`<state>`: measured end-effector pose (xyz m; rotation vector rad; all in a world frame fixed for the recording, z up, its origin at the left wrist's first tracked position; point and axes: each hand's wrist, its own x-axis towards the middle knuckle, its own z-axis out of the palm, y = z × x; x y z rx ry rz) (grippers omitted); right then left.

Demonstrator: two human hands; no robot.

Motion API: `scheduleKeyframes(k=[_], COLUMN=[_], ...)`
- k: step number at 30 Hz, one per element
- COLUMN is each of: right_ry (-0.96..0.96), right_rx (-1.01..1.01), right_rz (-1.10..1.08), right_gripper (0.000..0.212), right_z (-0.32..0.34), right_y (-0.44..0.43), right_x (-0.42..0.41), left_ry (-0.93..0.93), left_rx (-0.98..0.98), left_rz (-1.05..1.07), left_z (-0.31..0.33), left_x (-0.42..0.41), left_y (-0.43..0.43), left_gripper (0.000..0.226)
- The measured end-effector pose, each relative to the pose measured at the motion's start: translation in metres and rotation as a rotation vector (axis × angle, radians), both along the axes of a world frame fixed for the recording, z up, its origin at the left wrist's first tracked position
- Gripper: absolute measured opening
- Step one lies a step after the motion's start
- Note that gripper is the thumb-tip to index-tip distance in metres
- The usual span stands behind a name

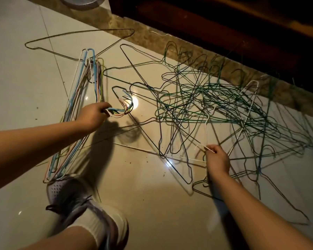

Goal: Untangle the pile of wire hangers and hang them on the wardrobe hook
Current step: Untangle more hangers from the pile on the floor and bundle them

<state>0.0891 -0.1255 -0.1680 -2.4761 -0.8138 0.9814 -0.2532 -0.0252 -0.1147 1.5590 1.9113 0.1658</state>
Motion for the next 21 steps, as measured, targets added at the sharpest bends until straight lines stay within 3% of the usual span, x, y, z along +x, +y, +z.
scheduleKeyframes(k=[8,13,17,21], right_ry=[-0.176,-0.178,0.044,0.195], right_rx=[-0.231,-0.186,-0.110,-0.007], right_rz=[0.512,0.707,0.590,0.391], right_gripper=[0.035,0.022,0.028,0.016], right_z=[0.001,0.009,0.012,0.010], right_y=[-0.029,0.006,0.035,0.040], right_x=[-0.008,-0.018,-0.043,-0.055], left_ry=[-0.175,-0.234,-0.284,-0.162], left_rx=[-0.092,-0.138,-0.156,-0.083], left_rz=[0.049,0.068,0.081,0.051], left_z=[-0.003,-0.010,-0.014,-0.018], left_x=[0.024,0.033,0.039,0.037], left_y=[0.019,0.031,0.034,0.033], left_gripper=[0.033,0.028,0.028,0.031])
